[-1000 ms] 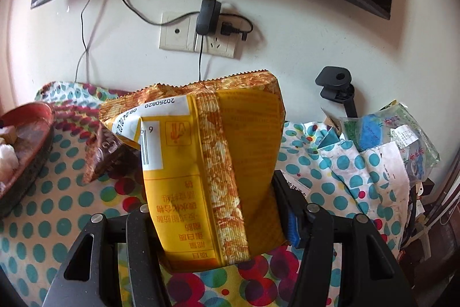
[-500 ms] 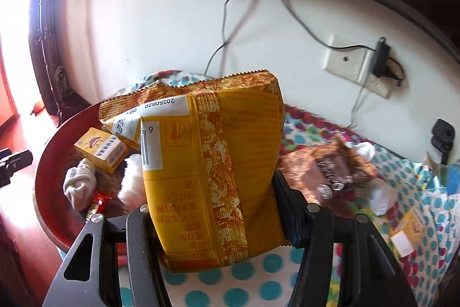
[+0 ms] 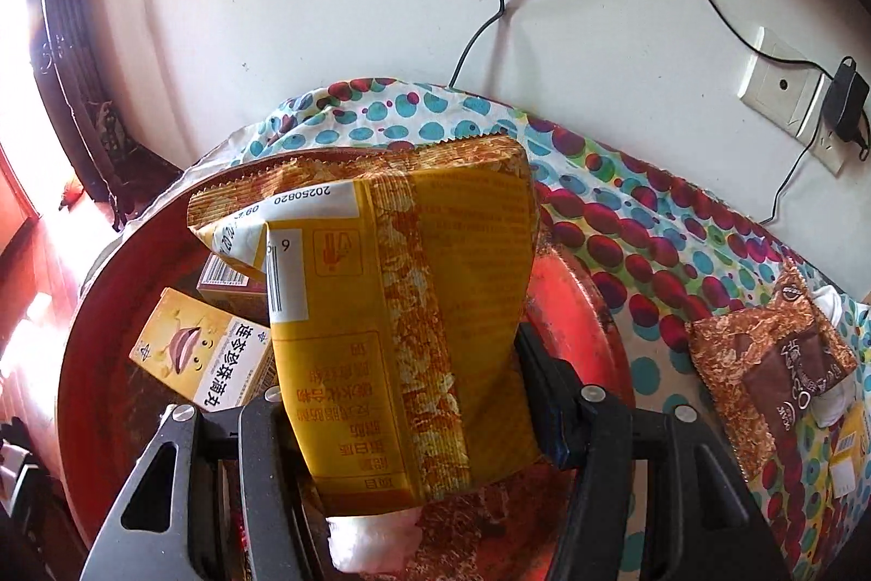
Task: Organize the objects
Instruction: 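Carry the yellow snack bag over the tray and release it with the right gripper, then reach the left gripper to the brown snack bag and grasp it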
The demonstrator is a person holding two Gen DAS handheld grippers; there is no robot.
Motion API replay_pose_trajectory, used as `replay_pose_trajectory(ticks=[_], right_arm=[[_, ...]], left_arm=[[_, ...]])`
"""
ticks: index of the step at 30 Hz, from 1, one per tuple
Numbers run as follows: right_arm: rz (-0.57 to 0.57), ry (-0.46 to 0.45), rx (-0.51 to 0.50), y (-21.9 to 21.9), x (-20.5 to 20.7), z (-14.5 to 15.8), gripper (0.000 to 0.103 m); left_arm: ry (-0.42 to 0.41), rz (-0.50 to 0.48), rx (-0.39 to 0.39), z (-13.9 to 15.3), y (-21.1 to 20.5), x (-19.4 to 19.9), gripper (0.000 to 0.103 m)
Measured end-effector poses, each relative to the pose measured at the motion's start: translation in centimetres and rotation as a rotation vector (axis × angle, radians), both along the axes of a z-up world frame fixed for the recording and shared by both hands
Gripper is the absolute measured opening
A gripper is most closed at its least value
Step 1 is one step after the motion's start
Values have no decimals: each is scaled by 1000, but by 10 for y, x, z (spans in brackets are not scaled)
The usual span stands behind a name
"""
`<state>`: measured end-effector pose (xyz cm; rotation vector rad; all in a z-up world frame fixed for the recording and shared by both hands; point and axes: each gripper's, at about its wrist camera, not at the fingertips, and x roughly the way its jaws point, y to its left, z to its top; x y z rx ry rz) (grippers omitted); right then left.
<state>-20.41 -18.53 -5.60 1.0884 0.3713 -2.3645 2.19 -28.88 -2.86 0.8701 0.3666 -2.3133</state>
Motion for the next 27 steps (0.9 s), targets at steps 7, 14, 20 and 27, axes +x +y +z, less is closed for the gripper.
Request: replay_pose_trajectory(ticks=[7, 14, 20, 27], right_arm=[[-40, -58, 37, -23, -14, -12, 56], [-1, -77, 105, -44, -5, -18, 69], [28, 27, -80, 4, 28, 35, 98], [-24, 59, -211, 122, 52, 49, 103]], left_arm=[[-9, -8, 17, -7, -2, -2, 84], [-15, -20, 19, -11, -2, -5, 84], [10, -19, -15, -5, 4, -2, 84], [62, -143, -57, 4, 38, -9, 84]])
